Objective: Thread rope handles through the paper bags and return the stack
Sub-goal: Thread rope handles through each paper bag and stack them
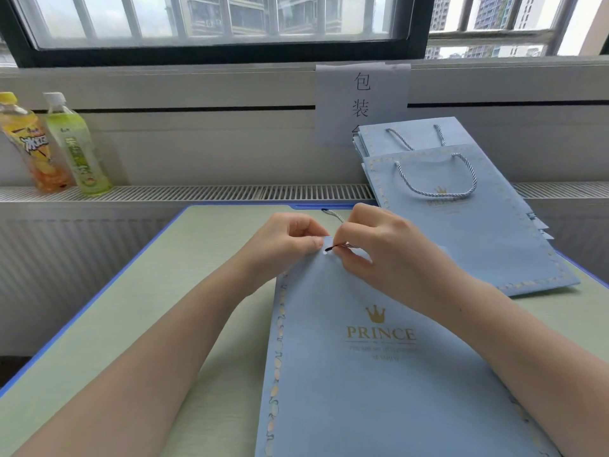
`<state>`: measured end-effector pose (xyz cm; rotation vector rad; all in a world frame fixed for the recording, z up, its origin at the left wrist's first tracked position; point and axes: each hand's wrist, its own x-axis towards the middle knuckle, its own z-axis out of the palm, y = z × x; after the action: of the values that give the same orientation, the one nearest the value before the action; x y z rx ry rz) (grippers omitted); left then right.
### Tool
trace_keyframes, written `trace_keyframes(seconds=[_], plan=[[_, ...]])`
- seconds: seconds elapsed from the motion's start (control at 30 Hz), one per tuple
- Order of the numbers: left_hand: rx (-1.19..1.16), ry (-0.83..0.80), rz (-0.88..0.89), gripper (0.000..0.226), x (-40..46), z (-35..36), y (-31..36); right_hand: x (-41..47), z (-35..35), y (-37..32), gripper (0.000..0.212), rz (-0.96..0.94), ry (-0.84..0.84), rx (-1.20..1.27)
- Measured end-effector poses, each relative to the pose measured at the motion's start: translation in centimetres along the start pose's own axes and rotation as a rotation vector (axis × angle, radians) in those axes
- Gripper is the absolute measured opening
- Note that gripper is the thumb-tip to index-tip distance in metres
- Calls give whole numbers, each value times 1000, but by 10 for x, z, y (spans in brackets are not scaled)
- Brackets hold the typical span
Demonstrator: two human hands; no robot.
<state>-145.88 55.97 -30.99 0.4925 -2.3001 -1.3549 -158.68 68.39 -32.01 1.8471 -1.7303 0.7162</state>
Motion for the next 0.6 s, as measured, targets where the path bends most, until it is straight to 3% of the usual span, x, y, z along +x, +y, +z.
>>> trace_keyframes(seconds=[0.17, 0.33, 0.43, 0.5, 0.6], plan=[[-1, -11, 30, 17, 0, -1, -1, 1, 1, -3, 26, -61, -15, -83], [25, -11, 59, 16, 1, 2, -3, 1, -5, -9, 14, -117, -23, -210], [37, -1, 66, 16, 0, 3, -3, 2, -9, -12, 21, -170, -13, -285], [50, 10, 80, 16, 0, 3, -3, 2, -7, -14, 28, -153, -9, -256], [39, 6, 80, 13, 0, 3, -3, 0, -2, -13, 19, -25, 4, -132]])
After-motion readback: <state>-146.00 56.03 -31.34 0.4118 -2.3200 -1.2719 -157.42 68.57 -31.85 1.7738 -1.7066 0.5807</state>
